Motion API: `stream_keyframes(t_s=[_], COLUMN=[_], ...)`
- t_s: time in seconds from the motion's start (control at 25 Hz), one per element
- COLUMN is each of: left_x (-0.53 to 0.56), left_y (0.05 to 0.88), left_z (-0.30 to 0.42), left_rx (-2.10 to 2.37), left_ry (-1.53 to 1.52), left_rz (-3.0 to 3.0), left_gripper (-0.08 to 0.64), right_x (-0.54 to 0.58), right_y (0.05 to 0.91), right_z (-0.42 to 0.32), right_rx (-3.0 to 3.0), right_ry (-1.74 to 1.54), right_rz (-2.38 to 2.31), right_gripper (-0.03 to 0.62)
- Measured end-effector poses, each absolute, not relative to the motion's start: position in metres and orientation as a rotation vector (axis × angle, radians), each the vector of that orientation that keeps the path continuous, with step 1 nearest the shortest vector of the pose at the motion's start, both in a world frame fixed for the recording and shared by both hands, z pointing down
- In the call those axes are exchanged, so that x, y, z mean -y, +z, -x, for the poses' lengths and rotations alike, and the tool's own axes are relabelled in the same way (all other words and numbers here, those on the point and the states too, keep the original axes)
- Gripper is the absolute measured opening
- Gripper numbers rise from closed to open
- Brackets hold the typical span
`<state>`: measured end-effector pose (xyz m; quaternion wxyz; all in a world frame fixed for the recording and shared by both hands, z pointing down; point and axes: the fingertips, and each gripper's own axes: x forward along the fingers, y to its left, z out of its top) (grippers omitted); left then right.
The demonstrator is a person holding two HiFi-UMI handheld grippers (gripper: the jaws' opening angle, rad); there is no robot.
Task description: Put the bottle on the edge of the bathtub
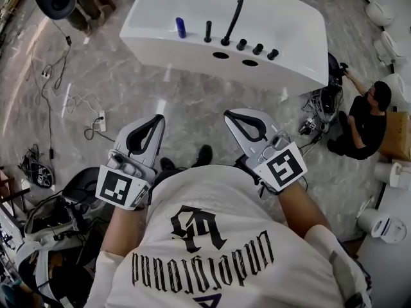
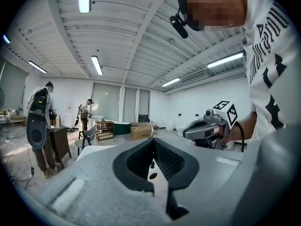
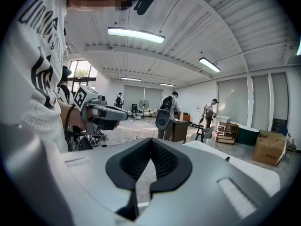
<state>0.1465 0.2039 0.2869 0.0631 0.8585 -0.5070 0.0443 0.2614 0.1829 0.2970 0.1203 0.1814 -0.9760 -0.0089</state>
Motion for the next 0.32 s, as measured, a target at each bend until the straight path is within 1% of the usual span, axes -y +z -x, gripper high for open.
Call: stream_keyframes(t_s=[0.32], left_x=[-0.2029], left_y=[0.2855], left_z=[-0.1517], left_rx=[1.530], left_ry=[0.139], left_rz=[-2.594], left_gripper=[0.008], right_x=[-0.1836], right_y=[0.2976], right_z=[-0.2656], right_rx=[2.846], right_ry=[-0.021], right_rz=[-0.521], right_gripper=[0.002])
